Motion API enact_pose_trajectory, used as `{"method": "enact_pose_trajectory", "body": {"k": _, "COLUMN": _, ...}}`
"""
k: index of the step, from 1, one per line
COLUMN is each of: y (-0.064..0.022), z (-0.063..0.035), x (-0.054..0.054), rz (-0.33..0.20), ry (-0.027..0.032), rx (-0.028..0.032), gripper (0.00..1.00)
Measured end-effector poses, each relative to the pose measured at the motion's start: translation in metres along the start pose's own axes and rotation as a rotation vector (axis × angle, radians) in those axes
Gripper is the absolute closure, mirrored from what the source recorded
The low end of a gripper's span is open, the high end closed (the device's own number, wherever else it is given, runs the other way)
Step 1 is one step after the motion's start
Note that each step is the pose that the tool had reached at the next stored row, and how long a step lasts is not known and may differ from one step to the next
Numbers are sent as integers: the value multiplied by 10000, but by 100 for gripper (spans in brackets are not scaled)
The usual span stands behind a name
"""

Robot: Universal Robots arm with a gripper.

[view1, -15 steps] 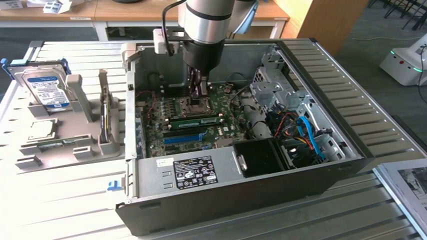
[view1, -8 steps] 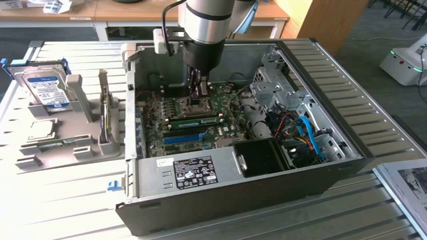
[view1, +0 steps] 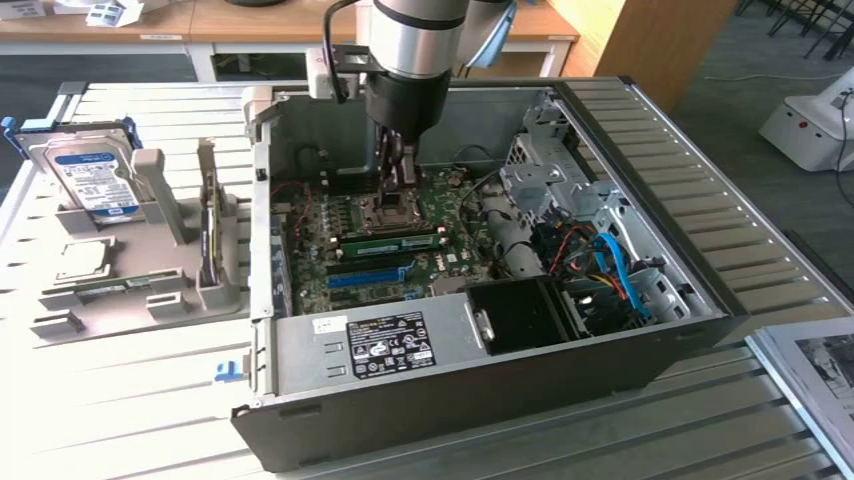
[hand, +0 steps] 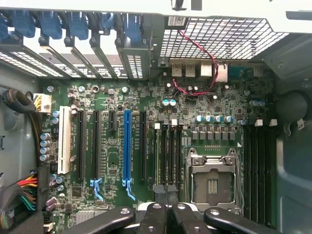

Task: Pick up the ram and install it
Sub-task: 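Press down the ram until it locks into place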

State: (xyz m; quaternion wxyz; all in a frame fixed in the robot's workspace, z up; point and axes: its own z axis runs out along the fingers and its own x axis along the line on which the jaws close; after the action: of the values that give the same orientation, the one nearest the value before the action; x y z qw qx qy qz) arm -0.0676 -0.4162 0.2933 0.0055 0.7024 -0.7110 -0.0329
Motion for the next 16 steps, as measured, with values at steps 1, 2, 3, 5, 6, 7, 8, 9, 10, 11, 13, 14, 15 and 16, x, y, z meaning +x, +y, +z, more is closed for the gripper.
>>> {"method": "enact_pose_trajectory", "body": {"k": 1, "y": 0, "z": -9, "x": 0, "rz": 0, "ry": -1, "rx": -1, "gripper": 90}}
{"method": "enact_pose_trajectory", "body": {"k": 2, "y": 1, "z": -19, "x": -1, "rz": 0, "ry": -1, "rx": -1, "gripper": 90}}
{"method": "enact_pose_trajectory", "body": {"k": 3, "y": 1, "z": -28, "x": -1, "rz": -1, "ry": -1, "rx": -1, "gripper": 90}}
{"method": "enact_pose_trajectory", "body": {"k": 5, "y": 2, "z": -46, "x": -2, "rz": 0, "ry": -1, "rx": 0, "gripper": 90}}
{"method": "enact_pose_trajectory", "body": {"k": 6, "y": 3, "z": -56, "x": -2, "rz": 0, "ry": -1, "rx": 0, "gripper": 90}}
{"method": "enact_pose_trajectory", "body": {"k": 7, "y": 3, "z": -66, "x": -3, "rz": 0, "ry": -1, "rx": 0, "gripper": 90}}
{"method": "enact_pose_trajectory", "body": {"k": 8, "y": 4, "z": -77, "x": -3, "rz": 0, "ry": -1, "rx": -1, "gripper": 90}}
{"method": "enact_pose_trajectory", "body": {"k": 9, "y": 4, "z": -88, "x": -4, "rz": 0, "ry": -2, "rx": 0, "gripper": 90}}
{"method": "enact_pose_trajectory", "body": {"k": 10, "y": 5, "z": -99, "x": -4, "rz": 0, "ry": -1, "rx": -1, "gripper": 90}}
{"method": "enact_pose_trajectory", "body": {"k": 11, "y": 5, "z": -109, "x": -4, "rz": 0, "ry": 0, "rx": -1, "gripper": 90}}
{"method": "enact_pose_trajectory", "body": {"k": 13, "y": 6, "z": -128, "x": -5, "rz": 0, "ry": -1, "rx": 0, "gripper": 90}}
{"method": "enact_pose_trajectory", "body": {"k": 14, "y": 7, "z": -138, "x": -5, "rz": 0, "ry": 0, "rx": 0, "gripper": 90}}
{"method": "enact_pose_trajectory", "body": {"k": 15, "y": 7, "z": -148, "x": -6, "rz": 0, "ry": -1, "rx": 0, "gripper": 90}}
{"method": "enact_pose_trajectory", "body": {"k": 16, "y": 8, "z": -158, "x": -6, "rz": -1, "ry": -1, "rx": -1, "gripper": 90}}
